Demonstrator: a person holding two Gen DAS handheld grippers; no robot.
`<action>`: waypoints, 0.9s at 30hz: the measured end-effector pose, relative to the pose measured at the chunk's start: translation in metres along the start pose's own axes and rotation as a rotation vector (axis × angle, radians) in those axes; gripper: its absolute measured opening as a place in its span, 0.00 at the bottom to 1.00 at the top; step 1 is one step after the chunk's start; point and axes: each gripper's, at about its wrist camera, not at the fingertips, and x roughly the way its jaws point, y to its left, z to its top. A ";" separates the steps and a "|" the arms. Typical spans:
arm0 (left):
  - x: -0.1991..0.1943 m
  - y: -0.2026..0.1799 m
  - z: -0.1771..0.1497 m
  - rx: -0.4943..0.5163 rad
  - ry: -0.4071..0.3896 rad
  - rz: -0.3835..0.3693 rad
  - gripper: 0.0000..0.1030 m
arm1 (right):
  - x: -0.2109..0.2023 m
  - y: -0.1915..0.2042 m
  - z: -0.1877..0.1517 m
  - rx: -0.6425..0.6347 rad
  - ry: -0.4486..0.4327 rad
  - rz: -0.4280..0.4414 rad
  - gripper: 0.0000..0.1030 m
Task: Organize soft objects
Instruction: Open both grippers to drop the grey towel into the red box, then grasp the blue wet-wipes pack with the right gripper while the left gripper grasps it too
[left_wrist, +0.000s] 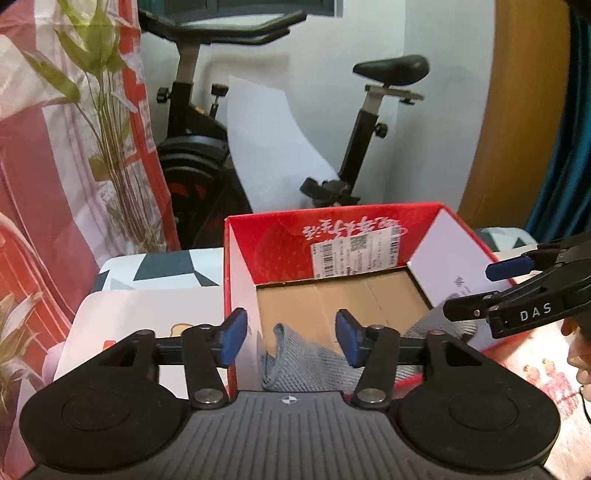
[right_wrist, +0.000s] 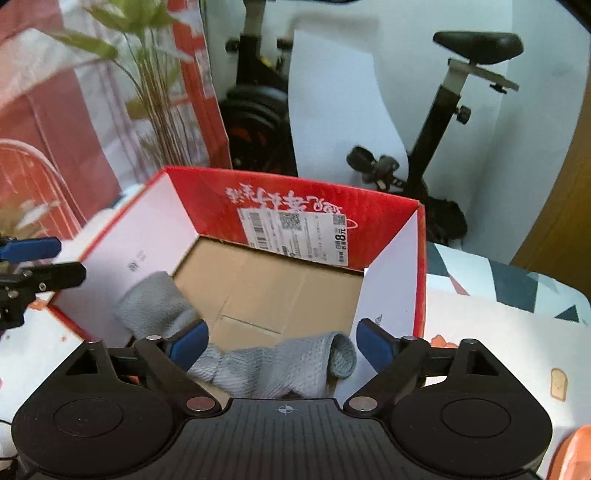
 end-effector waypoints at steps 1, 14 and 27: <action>-0.005 -0.001 -0.003 0.001 -0.011 -0.005 0.63 | -0.007 0.000 -0.004 0.010 -0.018 0.008 0.94; -0.043 0.008 -0.079 -0.138 -0.028 -0.053 0.68 | -0.061 0.006 -0.090 0.089 -0.265 0.034 0.99; -0.036 -0.011 -0.109 -0.197 0.043 -0.145 0.67 | -0.038 -0.003 -0.142 0.118 -0.144 0.004 0.81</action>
